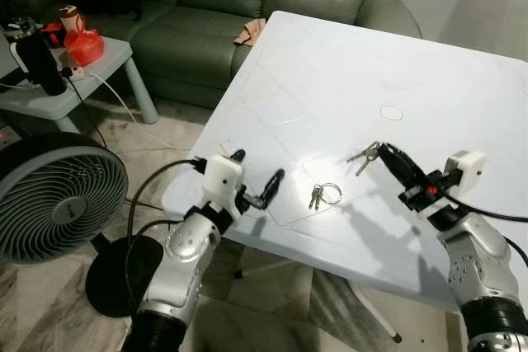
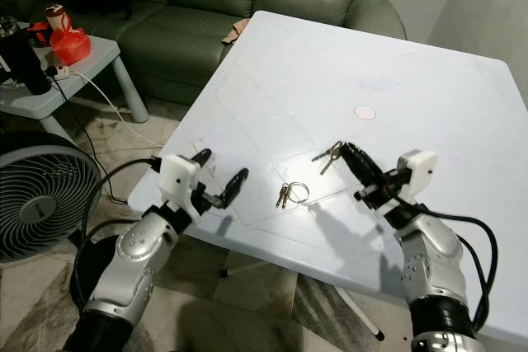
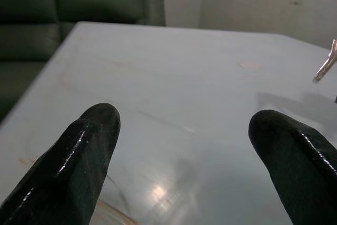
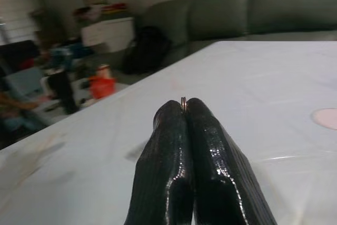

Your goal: Hang keys on a hook

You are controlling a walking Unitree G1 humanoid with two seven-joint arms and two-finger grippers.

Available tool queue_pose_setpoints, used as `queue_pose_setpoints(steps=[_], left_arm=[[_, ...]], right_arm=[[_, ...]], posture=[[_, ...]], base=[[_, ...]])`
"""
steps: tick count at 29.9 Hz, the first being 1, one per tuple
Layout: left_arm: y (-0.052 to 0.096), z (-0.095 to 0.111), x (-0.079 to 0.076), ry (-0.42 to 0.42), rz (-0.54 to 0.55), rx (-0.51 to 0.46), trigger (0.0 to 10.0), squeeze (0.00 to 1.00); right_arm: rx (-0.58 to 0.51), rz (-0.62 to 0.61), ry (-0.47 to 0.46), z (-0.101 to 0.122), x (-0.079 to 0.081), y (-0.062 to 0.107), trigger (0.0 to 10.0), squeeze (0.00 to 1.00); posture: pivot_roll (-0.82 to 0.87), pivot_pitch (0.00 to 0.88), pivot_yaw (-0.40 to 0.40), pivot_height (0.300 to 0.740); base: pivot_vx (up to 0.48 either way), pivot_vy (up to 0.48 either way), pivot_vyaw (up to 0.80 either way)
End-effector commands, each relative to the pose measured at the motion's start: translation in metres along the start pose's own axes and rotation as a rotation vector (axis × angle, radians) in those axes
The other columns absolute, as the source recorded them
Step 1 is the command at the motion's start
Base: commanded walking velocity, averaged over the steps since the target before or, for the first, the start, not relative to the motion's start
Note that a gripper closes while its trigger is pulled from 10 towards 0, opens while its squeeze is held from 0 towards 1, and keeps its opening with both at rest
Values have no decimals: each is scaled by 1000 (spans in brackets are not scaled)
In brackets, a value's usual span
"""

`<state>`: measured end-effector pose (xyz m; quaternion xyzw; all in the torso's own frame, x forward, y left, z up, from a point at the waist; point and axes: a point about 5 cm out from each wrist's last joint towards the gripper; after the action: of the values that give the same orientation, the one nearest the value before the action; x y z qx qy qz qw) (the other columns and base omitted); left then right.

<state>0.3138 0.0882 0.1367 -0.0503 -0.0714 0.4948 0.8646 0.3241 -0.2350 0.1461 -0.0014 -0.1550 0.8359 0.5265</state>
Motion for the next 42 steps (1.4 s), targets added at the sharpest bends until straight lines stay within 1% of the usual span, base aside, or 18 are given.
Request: queue_pose_setpoints(steps=[1,2,3,6,10,12,16,17,21,22,23,24,26,30,31,35,39,42], left_arm=[[0,0,4,6,21,-1,10000,0],[-2,4,11,9,42,-12,10000,0],[-3,6,14,9,50,-16,10000,0],[-4,10,19,7,67,-31,10000,0],[-7,15,23,12,87,-52,10000,0],[-9,18,23,13,93,-64,10000,0],[-11,24,26,28,107,-91,10000,0],[-12,25,26,26,112,-93,10000,0],[-13,30,31,30,132,-111,10000,0],[-13,32,32,28,136,-115,10000,0],[-14,35,35,24,143,-123,10000,0],[-14,35,35,24,143,-123,10000,0],[-13,42,42,15,157,-141,10000,0],[-11,46,50,14,177,-157,10000,0],[-6,47,58,11,205,-158,10000,0],[1,45,66,15,221,-150,10000,0],[3,43,70,29,231,-128,10000,0],[6,41,74,42,247,-110,10000,0]], right_arm=[[-1,-58,6,7,-3,-4,10000,0],[79,-152,57,5,-6,-7,10000,0],[123,-200,82,3,-8,-8,10000,0],[240,-329,103,-4,-12,-8,10000,0],[250,-385,149,-3,-9,-8,10000,0],[248,-415,127,-4,-5,-8,10000,0],[212,-409,41,0,6,-10,10000,0],[210,-412,41,1,7,-11,10000,0],[104,-399,35,13,16,-14,10000,0],[67,-370,43,17,18,-14,10000,0],[-5,-325,61,25,25,-13,10000,0],[-5,-325,61,25,25,-13,10000,0],[-94,-307,100,34,33,-10,10000,0],[-121,-321,149,37,37,-6,10000,0],[-155,-321,198,41,44,-2,10000,0],[-157,-310,267,36,58,4,10000,0],[-143,-336,235,27,63,8,10000,0],[-76,-387,264,14,64,14,10000,0]], posture=[[61,112,-46,740],[61,112,-46,740],[61,112,-46,740],[55,95,-49,740],[52,89,-49,740],[52,89,-49,740],[52,89,-49,740],[51,81,-53,740],[51,81,-53,740],[52,75,-53,740],[51,71,-51,740],[51,71,-51,740],[49,72,-48,740],[45,71,-40,740],[40,70,-34,740],[35,70,-27,740],[35,68,-26,740],[35,64,-25,740]], base=[[0,0,0],[0,0,0],[0,0,0],[0,0,0],[0,0,0],[0,0,0],[0,0,0],[0,0,0],[0,0,0],[0,0,0],[0,0,0],[0,0,0],[0,0,0],[0,0,0],[0,0,0],[0,0,0],[0,0,0],[0,0,0]])
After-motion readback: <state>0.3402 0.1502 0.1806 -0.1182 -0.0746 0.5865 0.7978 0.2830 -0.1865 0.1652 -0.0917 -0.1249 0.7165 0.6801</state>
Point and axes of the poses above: a point about 5 cm out from each wrist's last joint towards the gripper, its own y axis pointing back from the gripper into the wrist, its own z axis along the axis of the wrist's last joint, x = y × z, and after that the axes turned 2 degrees about -y, right-handed
